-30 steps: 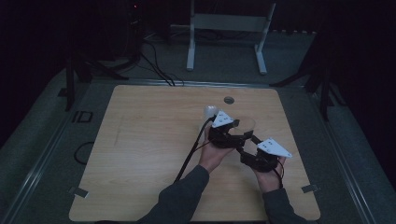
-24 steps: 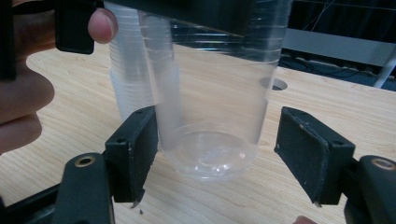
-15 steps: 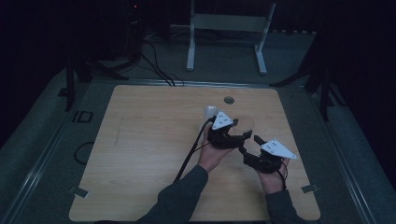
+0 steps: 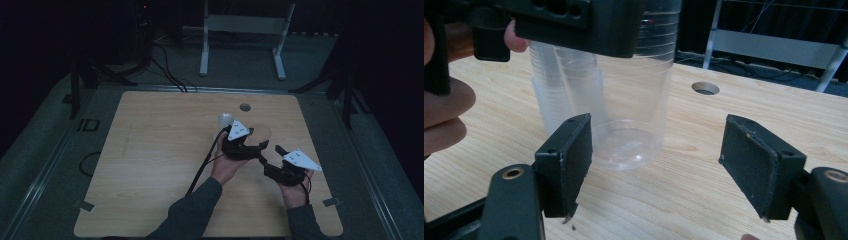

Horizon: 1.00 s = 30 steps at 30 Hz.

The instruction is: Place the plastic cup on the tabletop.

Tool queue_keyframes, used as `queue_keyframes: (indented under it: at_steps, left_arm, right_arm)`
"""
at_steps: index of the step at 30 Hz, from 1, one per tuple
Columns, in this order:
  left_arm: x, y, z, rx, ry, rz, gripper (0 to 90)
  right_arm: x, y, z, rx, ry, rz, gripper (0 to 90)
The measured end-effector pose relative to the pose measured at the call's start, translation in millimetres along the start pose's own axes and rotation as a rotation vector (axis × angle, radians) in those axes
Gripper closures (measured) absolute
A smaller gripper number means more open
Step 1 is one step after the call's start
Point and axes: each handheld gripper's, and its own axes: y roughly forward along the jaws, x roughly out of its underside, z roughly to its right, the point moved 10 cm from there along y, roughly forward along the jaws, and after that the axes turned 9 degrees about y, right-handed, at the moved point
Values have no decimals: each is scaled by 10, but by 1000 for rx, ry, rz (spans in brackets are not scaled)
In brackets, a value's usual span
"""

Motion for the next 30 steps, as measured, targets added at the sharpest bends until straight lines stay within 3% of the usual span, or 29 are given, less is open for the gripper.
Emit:
queue_keyframes:
  at_steps: [30]
  left_arm:
    - [80, 20, 25, -29, 48, -13, 312]
  right_arm:
    - [-10, -66, 245, 50, 51, 8, 287]
